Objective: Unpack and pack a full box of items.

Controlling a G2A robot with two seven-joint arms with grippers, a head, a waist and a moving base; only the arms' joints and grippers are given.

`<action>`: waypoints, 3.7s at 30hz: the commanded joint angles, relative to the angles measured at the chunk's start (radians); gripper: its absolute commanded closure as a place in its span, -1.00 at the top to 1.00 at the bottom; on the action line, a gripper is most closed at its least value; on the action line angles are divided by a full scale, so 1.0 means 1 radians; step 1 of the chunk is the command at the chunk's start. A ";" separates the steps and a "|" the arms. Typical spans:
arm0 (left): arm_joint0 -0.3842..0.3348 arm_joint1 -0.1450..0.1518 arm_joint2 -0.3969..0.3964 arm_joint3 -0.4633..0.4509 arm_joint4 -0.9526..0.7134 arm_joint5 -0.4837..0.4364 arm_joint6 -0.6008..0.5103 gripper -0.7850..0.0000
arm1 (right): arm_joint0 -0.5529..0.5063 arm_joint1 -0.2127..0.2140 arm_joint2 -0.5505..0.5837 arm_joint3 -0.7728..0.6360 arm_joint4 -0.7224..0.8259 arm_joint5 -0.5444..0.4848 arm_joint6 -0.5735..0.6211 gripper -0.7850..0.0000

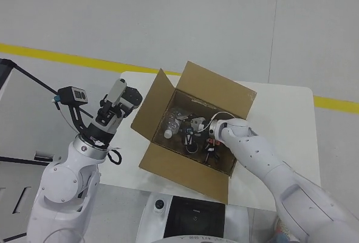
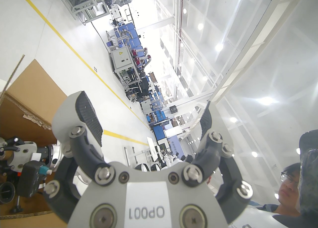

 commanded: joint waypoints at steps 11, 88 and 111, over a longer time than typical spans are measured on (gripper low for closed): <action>0.000 0.000 0.000 0.000 0.000 0.000 0.000 1.00 | 0.007 0.008 0.003 -0.037 -0.012 0.007 -0.026 -1.00; 0.000 0.000 0.000 0.000 0.000 0.000 0.000 1.00 | -0.044 0.087 0.142 -0.277 0.284 -0.377 0.143 -0.24; 0.000 0.000 0.000 0.000 0.000 0.000 0.000 1.00 | -0.123 0.059 0.150 -0.335 0.505 -0.264 0.458 -0.15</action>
